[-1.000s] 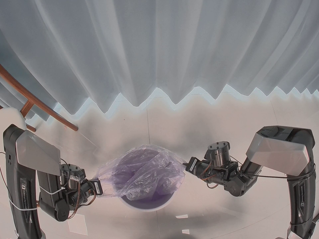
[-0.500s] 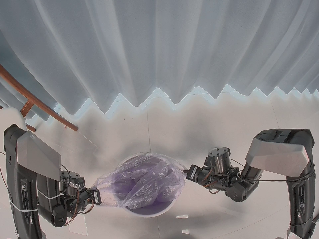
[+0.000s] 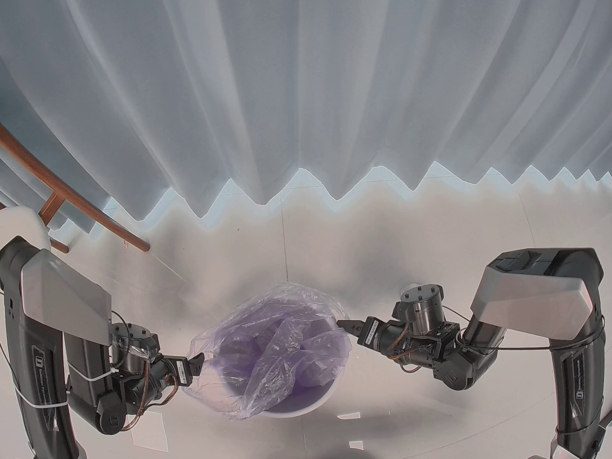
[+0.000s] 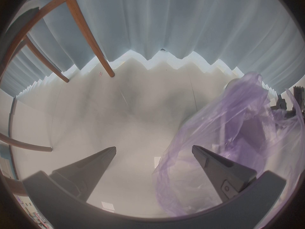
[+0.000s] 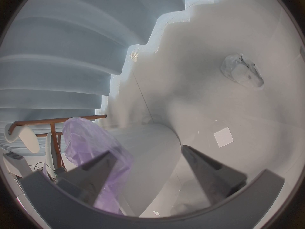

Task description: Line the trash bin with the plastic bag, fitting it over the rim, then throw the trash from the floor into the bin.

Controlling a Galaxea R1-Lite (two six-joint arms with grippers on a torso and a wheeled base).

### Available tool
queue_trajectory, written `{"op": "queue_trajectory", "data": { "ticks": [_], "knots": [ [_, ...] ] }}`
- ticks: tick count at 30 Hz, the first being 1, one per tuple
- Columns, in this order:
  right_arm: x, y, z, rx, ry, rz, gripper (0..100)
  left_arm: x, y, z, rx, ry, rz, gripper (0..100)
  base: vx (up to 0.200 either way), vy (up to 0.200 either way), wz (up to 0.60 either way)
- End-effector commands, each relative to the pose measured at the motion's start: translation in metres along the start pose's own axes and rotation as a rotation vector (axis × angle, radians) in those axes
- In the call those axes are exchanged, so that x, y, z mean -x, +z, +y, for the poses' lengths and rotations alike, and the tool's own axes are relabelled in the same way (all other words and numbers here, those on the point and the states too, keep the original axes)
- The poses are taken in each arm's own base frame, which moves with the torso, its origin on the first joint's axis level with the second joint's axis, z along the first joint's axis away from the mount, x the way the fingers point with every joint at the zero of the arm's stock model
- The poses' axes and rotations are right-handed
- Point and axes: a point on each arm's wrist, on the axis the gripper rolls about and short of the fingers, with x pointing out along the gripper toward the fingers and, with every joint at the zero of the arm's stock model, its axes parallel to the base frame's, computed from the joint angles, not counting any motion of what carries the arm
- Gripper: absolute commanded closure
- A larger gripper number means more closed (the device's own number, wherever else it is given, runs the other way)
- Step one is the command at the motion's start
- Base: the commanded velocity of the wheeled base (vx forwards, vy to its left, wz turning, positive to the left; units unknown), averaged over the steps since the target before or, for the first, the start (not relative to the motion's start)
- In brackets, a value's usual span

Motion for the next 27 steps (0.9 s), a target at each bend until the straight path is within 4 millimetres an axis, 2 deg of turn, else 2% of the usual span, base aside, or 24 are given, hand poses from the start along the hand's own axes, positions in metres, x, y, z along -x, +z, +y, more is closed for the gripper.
{"op": "queue_trajectory", "data": {
  "ticks": [1, 7, 10, 11, 18, 22, 24, 27],
  "knots": [
    [0.004, -0.001, -0.001, 0.001, 0.02, -0.016, 0, 0.014, 0.019, 0.0, 0.02, -0.004, -0.088, 0, 0.0, 0.0, 0.0],
    [0.011, 0.0, 0.003, 0.01, 0.082, -0.067, 0, 0.047, 0.038, 0.001, 0.018, 0.038, -0.209, 0, 0.0, 0.0, 0.0],
    [0.013, -0.001, 0.003, 0.007, 0.096, -0.061, 0, 0.058, 0.041, 0.003, 0.018, 0.039, -0.232, 0, 0.0, 0.0, 0.0],
    [0.016, 0.001, 0.006, 0.009, 0.108, -0.062, 0, 0.069, 0.042, 0.003, 0.012, 0.033, -0.25, 0, 0.0, 0.0, 0.0],
    [0.019, 0.013, 0.003, -0.005, 0.12, -0.102, 0, 0.092, 0.057, -0.002, 0.036, 0.014, -0.374, 0, 0.0, 0.0, 0.0],
    [0.022, 0.016, 0.007, -0.023, 0.164, -0.11, 0, 0.133, 0.084, -0.008, 0.079, -0.118, -0.587, 0, 0.0, 0.0, 0.0],
    [0.025, 0.018, 0.011, -0.022, 0.177, -0.112, 0, 0.151, 0.087, -0.004, 0.089, -0.183, -0.651, 0, 0.0, 0.0, 0.0],
    [0.028, 0.02, 0.016, -0.029, 0.19, -0.117, 0, 0.169, 0.087, -0.003, 0.118, -0.24, -0.696, 0, -0.2, 0.0, 0.0]
  ]
}}
